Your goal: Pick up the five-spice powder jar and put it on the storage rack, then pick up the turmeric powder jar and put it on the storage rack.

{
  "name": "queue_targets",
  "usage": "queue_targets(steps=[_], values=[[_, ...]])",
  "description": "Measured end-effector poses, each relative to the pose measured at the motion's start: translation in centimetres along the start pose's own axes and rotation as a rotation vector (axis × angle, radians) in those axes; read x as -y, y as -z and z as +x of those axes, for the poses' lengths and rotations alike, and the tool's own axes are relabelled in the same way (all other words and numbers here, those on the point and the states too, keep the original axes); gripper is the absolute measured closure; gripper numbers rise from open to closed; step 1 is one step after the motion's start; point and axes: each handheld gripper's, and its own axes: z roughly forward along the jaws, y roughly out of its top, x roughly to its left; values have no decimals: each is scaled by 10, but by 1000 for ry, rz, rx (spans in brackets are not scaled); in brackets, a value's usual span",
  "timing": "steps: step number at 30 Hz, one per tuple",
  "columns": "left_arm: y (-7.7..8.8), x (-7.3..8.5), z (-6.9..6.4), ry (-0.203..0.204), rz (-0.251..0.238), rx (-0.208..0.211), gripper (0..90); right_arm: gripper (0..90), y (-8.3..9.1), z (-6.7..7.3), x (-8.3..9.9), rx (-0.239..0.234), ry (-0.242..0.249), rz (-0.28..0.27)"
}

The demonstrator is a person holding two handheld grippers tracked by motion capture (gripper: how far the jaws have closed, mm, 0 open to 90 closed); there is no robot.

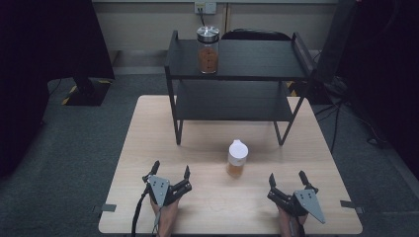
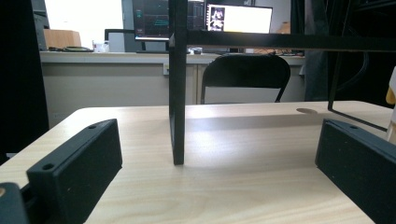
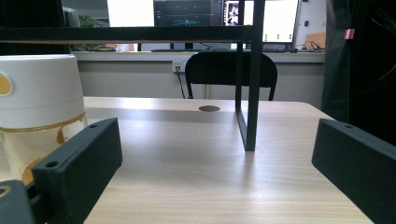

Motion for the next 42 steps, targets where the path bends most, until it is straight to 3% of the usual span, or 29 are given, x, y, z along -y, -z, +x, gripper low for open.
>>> queue_targets(steps=[5, 9, 11, 12, 14, 42], values=[[-2, 1, -2, -35, 5, -10, 0, 2, 0, 0, 0, 0, 1, 0], [-3, 1, -4, 10, 7, -47, 0, 2, 0, 0, 0, 0, 0, 0], [-3, 1, -9, -25, 10, -51, 0, 2, 0, 0, 0, 0, 1, -1], [-3, 0, -9, -32, 16, -48, 0, 2, 0, 0, 0, 1, 1, -1], [-3, 0, -7, -7, 16, -49, 0, 2, 0, 1, 0, 4, 1, -1], [-3, 0, -7, -9, 15, -43, 0, 2, 0, 1, 0, 7, 1, -1]])
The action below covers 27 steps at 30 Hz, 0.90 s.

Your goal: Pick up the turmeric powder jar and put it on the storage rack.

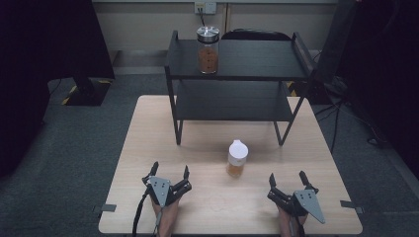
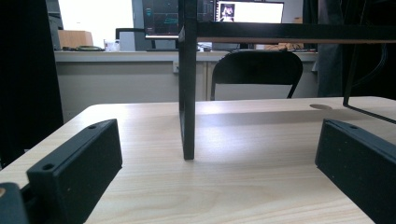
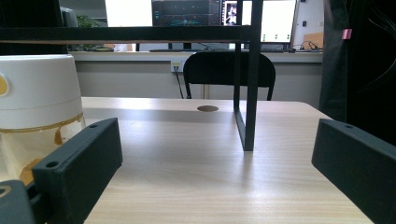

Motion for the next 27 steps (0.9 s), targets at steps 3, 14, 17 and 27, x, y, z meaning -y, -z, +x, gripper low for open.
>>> queue_targets(steps=[3, 14, 17, 27], values=[[0, 0, 0, 0, 0, 0, 0, 2, 0, 0, 0, 0, 0, 0], [0, 0, 0, 2, 0, 0, 0, 0, -1, -4, -1, -20, -2, 6], [0, 0, 0, 2, 0, 0, 0, 0, -3, -6, -6, -30, -3, 33], [0, 0, 0, 2, 0, 0, 0, 0, -5, -10, -28, -61, -15, 13]])
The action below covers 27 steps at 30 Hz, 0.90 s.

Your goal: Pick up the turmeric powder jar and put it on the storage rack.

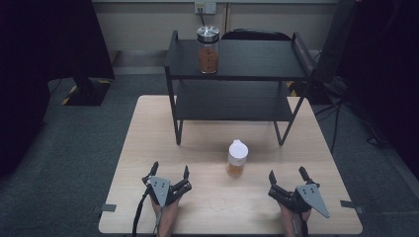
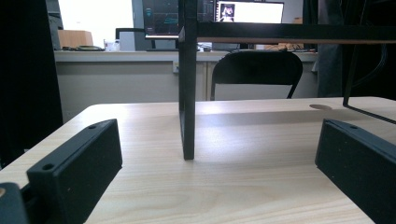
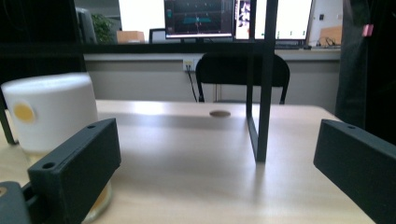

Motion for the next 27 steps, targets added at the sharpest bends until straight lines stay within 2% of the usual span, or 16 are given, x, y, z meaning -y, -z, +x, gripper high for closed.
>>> queue_targets(steps=[7, 15, 21, 27], values=[[0, 0, 0, -1, 0, -1, 0, 0, -7, 5, -22, -40, 1, -62], [0, 0, -1, -1, 0, -6, 0, 0, -30, 17, -39, -119, 21, -76], [0, 0, -1, -1, 0, -5, 0, 0, -47, 24, -45, -158, 19, -72], [0, 0, -1, -2, 0, -5, 0, 0, -64, 35, -47, -190, 39, -54]])
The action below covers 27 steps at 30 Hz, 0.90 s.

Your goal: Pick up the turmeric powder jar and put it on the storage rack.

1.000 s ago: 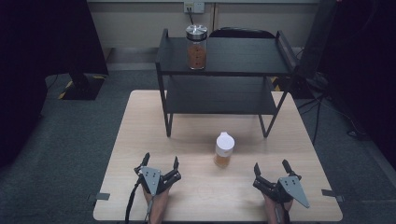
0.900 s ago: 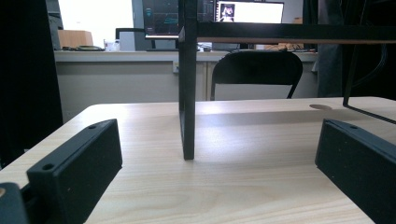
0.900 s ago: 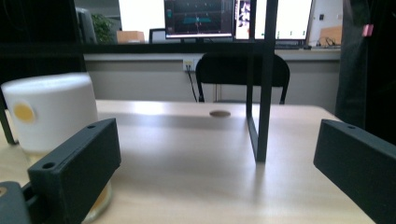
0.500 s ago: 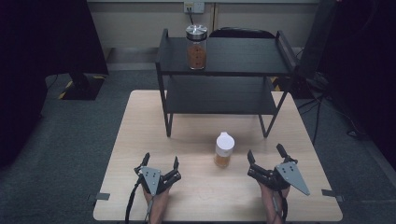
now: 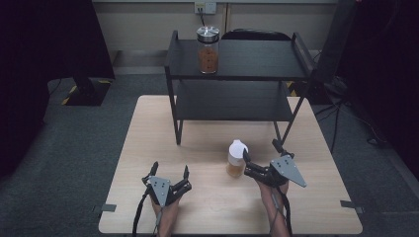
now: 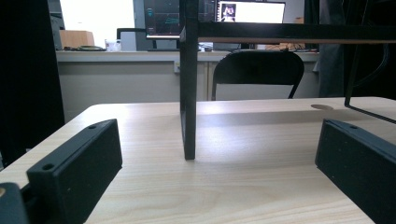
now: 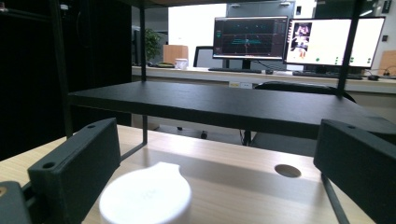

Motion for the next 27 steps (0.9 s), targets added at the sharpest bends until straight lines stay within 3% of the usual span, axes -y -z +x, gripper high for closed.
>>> queue_targets(steps=[4, 15, 27], values=[[0, 0, 0, 0, 0, 0, 0, 0, -9, 8, 2, -9, -6, -15], [0, 0, 0, 1, 0, 1, 0, 0, -28, 21, 6, -29, 27, 23], [0, 0, 0, 0, 0, 1, 0, 0, -33, 33, 24, -21, 24, 58]])
